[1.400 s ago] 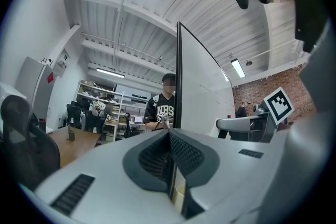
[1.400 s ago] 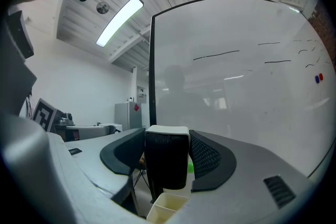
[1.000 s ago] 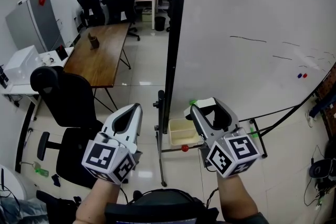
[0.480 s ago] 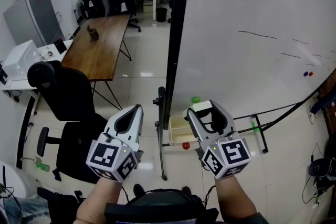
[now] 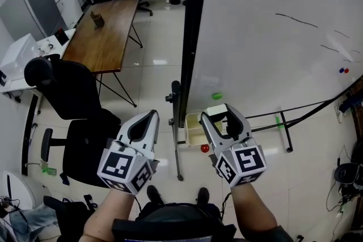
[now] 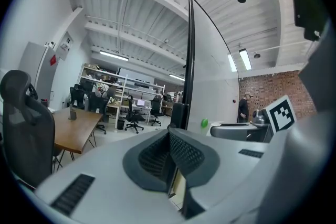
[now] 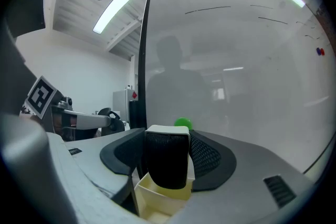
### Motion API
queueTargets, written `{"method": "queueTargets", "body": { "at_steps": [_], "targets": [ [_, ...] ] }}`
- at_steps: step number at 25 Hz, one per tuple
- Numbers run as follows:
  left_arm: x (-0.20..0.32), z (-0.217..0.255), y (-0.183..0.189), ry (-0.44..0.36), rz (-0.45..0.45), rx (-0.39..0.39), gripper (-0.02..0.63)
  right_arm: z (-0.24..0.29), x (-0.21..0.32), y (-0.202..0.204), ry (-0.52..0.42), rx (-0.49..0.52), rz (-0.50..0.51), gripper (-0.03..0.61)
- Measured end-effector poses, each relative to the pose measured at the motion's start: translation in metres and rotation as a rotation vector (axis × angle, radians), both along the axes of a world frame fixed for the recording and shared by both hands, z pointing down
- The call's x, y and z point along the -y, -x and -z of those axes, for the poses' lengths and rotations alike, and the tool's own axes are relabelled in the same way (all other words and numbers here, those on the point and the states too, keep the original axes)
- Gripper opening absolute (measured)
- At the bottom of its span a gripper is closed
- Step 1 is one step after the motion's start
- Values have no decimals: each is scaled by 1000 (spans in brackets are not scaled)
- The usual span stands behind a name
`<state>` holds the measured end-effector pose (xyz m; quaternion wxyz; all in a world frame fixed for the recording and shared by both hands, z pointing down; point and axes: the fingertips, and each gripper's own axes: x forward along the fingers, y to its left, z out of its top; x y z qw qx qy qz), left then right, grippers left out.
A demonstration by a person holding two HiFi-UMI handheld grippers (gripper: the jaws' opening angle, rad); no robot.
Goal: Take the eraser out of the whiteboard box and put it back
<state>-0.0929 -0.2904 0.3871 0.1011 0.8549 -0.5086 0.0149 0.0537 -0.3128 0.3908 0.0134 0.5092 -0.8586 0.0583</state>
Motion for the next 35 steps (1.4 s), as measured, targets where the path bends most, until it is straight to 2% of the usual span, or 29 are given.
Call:
{"method": "queueTargets", "body": {
  "at_steps": [12,18,22,28,35],
  "targets": [
    [-4,-20,2,35,-10,14,34,-45,6,5,103,-45,-15,281],
    [-1,-31,4,55,1,21,32,-56,9,3,186,-54,-31,281],
    [3,-41,2,66,5,58,32,-63,8,6,242,-70,-29,281],
    [1,-43,-5,69,2,55,32,-79,7,9,347,-104,-18,281],
    [0,-48,-11,77,2,64,34,-89,1,13,415,-146,-4,280]
  ]
}}
